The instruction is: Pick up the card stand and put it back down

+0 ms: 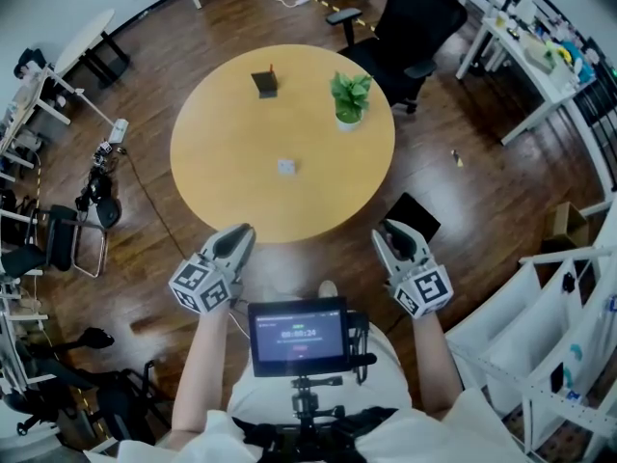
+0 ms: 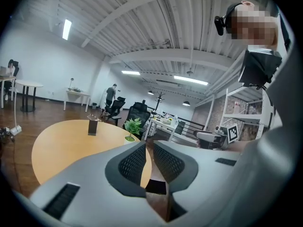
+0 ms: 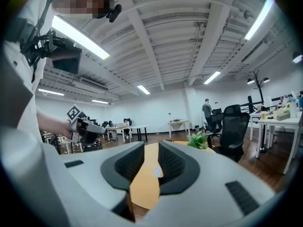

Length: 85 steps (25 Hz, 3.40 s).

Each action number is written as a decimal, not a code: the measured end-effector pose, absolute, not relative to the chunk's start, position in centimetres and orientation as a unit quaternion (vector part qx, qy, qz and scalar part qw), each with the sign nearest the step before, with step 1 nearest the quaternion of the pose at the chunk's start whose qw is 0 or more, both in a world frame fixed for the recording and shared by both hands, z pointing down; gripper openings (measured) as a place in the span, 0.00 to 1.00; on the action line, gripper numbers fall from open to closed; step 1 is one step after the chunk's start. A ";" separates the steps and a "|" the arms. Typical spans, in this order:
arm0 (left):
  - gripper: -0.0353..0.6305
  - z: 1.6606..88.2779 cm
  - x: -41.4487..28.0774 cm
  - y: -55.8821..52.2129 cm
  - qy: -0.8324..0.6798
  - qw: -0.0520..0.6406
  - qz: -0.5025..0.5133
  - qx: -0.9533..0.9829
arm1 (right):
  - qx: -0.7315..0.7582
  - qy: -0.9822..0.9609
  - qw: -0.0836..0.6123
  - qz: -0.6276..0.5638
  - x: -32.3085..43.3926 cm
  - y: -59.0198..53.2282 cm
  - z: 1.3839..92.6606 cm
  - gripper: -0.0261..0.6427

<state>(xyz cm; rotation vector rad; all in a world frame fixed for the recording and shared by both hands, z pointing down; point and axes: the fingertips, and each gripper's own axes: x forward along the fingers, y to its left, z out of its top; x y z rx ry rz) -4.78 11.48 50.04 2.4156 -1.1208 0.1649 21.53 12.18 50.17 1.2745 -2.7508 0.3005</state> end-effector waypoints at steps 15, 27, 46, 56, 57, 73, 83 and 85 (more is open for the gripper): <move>0.12 52.2 -5.4 10.9 -0.393 0.253 0.074 0.881 | 0.422 -0.897 0.062 0.118 19.7 12.8 52.0 0.19; 0.12 50.8 -6.4 9.1 -0.379 0.231 0.076 0.893 | 0.446 -0.887 0.046 0.108 19.1 12.3 51.4 0.19; 0.12 51.7 -5.6 10.6 -0.384 0.240 0.071 0.889 | 0.441 -0.889 0.063 0.108 20.0 13.3 51.6 0.19; 0.09 52.6 -4.2 11.3 -0.388 0.245 0.073 0.885 | 0.436 -0.890 0.068 0.112 21.3 13.8 52.3 0.19; 0.09 52.6 -4.2 11.3 -0.389 0.246 0.074 0.885 | 0.436 -0.890 0.068 0.112 21.3 13.8 52.3 0.19; 0.07 52.4 -3.7 10.7 -0.386 0.244 0.086 0.885 | 0.439 -0.889 0.057 0.113 21.9 13.3 51.8 0.19; 0.06 52.7 -3.5 10.1 -0.382 0.246 0.095 0.886 | 0.433 -0.891 0.059 0.125 21.9 12.9 52.3 0.16; 0.06 52.9 -3.5 9.9 -0.382 0.248 0.097 0.885 | 0.432 -0.891 0.061 0.126 21.8 12.7 52.5 0.15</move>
